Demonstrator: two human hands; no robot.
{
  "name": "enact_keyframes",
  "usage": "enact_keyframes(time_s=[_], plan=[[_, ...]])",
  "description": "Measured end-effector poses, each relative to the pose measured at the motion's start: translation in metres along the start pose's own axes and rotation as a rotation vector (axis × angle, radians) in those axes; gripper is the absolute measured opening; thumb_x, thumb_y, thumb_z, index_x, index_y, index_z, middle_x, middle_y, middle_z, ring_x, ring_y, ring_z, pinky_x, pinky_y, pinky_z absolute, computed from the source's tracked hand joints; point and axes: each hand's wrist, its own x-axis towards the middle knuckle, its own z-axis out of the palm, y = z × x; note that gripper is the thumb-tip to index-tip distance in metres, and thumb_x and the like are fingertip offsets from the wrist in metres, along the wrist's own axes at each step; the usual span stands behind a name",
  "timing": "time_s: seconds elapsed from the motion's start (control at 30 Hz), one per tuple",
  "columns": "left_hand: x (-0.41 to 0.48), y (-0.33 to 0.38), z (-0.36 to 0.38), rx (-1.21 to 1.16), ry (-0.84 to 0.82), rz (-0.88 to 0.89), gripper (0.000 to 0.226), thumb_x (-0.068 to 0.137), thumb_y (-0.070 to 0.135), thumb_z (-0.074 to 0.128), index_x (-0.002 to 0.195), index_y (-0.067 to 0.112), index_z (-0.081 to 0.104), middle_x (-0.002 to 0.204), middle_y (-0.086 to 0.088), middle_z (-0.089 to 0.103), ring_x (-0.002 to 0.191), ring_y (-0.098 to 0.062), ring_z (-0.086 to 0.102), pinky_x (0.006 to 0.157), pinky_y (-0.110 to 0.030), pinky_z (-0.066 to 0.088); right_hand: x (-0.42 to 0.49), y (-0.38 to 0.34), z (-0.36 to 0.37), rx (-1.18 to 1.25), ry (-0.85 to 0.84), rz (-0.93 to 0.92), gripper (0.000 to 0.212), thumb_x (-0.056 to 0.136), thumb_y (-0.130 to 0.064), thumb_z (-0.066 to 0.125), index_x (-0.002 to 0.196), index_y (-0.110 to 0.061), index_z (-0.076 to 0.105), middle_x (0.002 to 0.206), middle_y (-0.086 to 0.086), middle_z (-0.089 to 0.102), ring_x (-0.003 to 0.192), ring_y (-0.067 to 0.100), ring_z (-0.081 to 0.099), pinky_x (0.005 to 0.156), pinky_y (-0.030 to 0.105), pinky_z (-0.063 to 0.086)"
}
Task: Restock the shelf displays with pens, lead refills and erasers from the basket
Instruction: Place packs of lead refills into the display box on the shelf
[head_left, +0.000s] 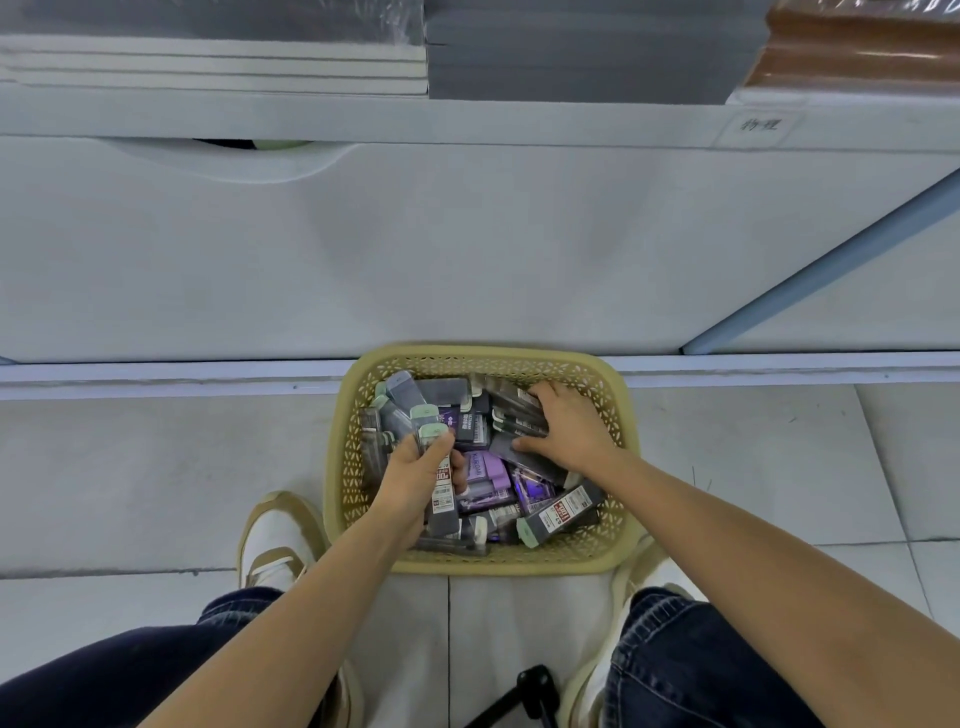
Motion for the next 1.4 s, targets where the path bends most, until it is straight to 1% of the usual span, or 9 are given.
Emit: enact_keyframes(time_s=[0.17,0.27,0.5,0.6,0.7,0.8,1.0,1.23,1.4], plan=[[0.001,-0.002,0.000,0.011,-0.015,-0.021,0.008,0.100,0.012,0.051,0.093,0.009,0.051,0.061,-0.004,0.059,0.051,-0.016,0.053,0.056,-0.033,0.049,-0.005,0.003,-0.004,0.154,0.033,-0.031,0.037,0.085,-0.036,0.070,0.112,-0.015,0.055,0.103,0.002,0.060,0.089,0.020,0.058,0.070,0.029,0.045],[0.001,0.000,0.002,-0.009,0.008,-0.028,0.006,0.099,0.011,0.052,0.097,0.006,0.050,0.063,-0.007,0.058,0.051,-0.018,0.053,0.056,-0.035,0.048,-0.010,0.004,-0.014,0.211,0.081,-0.057,0.012,0.096,-0.026,0.056,0.096,-0.016,0.050,0.079,-0.008,0.050,0.069,0.013,0.051,0.053,0.018,0.031],[-0.006,0.024,0.008,-0.108,-0.121,-0.057,0.039,0.088,0.043,0.064,0.101,0.007,0.058,0.076,-0.012,0.064,0.055,-0.020,0.057,0.053,-0.029,0.053,-0.025,-0.014,-0.034,0.053,-0.020,-0.424,0.029,0.096,-0.024,0.051,0.124,-0.017,0.055,0.115,0.000,0.052,0.085,0.014,0.056,0.072,0.023,0.040],[-0.009,0.029,0.005,-0.049,-0.129,-0.050,0.031,0.080,0.020,0.075,0.099,0.004,0.058,0.076,-0.014,0.066,0.054,-0.018,0.060,0.050,-0.026,0.053,-0.031,-0.018,-0.040,0.040,0.010,-0.514,0.040,0.089,-0.038,0.046,0.121,-0.017,0.058,0.111,0.004,0.055,0.083,0.020,0.059,0.068,0.035,0.048],[-0.010,0.028,0.000,-0.009,-0.078,-0.042,0.027,0.079,-0.002,0.073,0.100,0.003,0.057,0.067,-0.013,0.067,0.049,-0.017,0.061,0.046,-0.024,0.051,-0.029,-0.019,-0.045,0.086,-0.034,-0.497,0.035,0.085,-0.034,0.066,0.118,-0.025,0.058,0.110,-0.004,0.054,0.093,0.017,0.057,0.076,0.037,0.050],[-0.012,0.029,-0.005,0.053,-0.061,-0.026,0.023,0.076,-0.001,0.077,0.095,0.002,0.064,0.068,-0.012,0.071,0.050,-0.016,0.061,0.044,-0.023,0.049,-0.025,-0.017,-0.060,0.341,-0.275,-0.304,0.054,0.075,-0.043,0.078,0.122,-0.036,0.053,0.109,-0.022,0.053,0.108,0.006,0.053,0.089,0.023,0.043],[-0.018,0.038,-0.004,-0.013,-0.042,0.037,0.023,0.077,-0.003,0.075,0.096,0.003,0.065,0.066,-0.009,0.070,0.043,-0.013,0.056,0.039,-0.020,0.043,-0.026,-0.003,-0.080,1.023,-0.383,0.130,0.031,0.088,-0.010,0.069,0.117,-0.004,0.061,0.105,0.010,0.070,0.083,0.015,0.069,0.073,0.024,0.058],[-0.044,0.075,0.009,0.107,-0.247,0.003,0.030,0.070,0.023,0.080,0.094,0.009,0.068,0.066,-0.007,0.068,0.039,-0.015,0.050,0.038,-0.021,0.044,-0.032,-0.015,-0.137,1.007,-0.179,-0.014,0.024,0.087,0.002,0.065,0.111,0.003,0.063,0.110,0.022,0.066,0.093,0.023,0.060,0.082,0.029,0.051],[-0.070,0.103,0.029,0.199,-0.322,0.105,0.022,0.078,0.009,0.077,0.099,0.006,0.068,0.068,-0.007,0.069,0.043,-0.013,0.058,0.040,-0.023,0.047,-0.053,-0.035,-0.191,0.898,-0.121,-0.192,0.026,0.088,0.002,0.064,0.114,0.004,0.060,0.106,0.017,0.067,0.089,0.020,0.062,0.077,0.026,0.052]])
